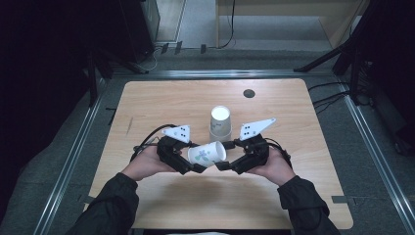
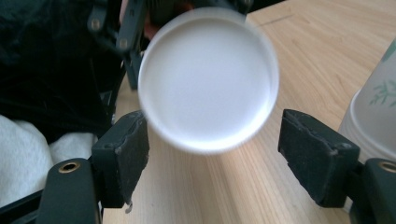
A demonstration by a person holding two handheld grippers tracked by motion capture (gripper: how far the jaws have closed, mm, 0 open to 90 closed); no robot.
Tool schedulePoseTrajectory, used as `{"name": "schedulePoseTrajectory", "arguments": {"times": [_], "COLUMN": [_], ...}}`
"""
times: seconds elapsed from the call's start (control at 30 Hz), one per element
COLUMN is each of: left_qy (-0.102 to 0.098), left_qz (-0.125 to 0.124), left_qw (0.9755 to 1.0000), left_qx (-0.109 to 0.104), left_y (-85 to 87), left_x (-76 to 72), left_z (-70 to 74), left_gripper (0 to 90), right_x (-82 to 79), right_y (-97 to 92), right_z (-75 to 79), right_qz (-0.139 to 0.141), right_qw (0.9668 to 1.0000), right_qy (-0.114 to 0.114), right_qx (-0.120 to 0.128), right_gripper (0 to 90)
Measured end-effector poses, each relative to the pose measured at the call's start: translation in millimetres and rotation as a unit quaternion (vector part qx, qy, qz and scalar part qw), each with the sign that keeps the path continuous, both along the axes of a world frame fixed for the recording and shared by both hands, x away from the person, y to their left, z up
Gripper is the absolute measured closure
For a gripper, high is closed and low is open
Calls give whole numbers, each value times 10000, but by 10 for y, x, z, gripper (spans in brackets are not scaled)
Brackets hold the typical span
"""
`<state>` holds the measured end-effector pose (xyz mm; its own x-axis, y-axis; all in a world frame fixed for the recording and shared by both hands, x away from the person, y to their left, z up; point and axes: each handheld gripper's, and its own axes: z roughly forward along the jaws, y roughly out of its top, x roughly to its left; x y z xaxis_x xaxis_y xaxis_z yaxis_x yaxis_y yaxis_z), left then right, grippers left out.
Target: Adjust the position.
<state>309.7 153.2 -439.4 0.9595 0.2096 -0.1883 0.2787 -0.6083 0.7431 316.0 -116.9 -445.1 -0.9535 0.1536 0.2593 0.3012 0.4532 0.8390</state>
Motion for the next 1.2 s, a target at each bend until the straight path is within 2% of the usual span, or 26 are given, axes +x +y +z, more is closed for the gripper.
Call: {"name": "schedulePoseTrajectory", "arguments": {"times": [0.07, 0.17, 0.33, 0.47, 0.67, 0.9, 1.1, 1.2], "left_qy": [-47, -126, -138, -267, -273, -218, -263, -241], "left_qz": [56, 15, -103, -211, -384, -475, -580, -600], "left_qw": [9999, 9990, 9978, 9942, 9893, 9868, 9830, 9827], "left_qx": [135, 439, 648, 1019, 1384, 1530, 1724, 1734], "left_y": [13, 28, 5, -58, -176, -277, -340, -355], "left_x": [10, 29, 39, 34, 8, 1, -30, -37], "left_z": [20, 45, 68, 43, -29, -78, -111, -114], "left_gripper": [274, 275, 276, 276, 275, 271, 271, 271], "right_x": [-10, -24, -25, -28, -26, -46, -51, -55], "right_y": [3, 29, 68, 83, 97, 180, 253, 272], "right_z": [-18, -45, -88, -97, -111, -142, -201, -212], "right_qz": [26, 62, 95, 94, 119, 230, 359, 405], "right_qw": [9999, 9997, 9994, 9992, 9992, 9987, 9975, 9971], "right_qy": [-3, -65, -91, -81, -97, -82, -95, -65], "right_qx": [-101, -207, -330, -369, -380, -438, -596, -634], "right_gripper": [247, 247, 247, 247, 247, 257, 286, 309]}}
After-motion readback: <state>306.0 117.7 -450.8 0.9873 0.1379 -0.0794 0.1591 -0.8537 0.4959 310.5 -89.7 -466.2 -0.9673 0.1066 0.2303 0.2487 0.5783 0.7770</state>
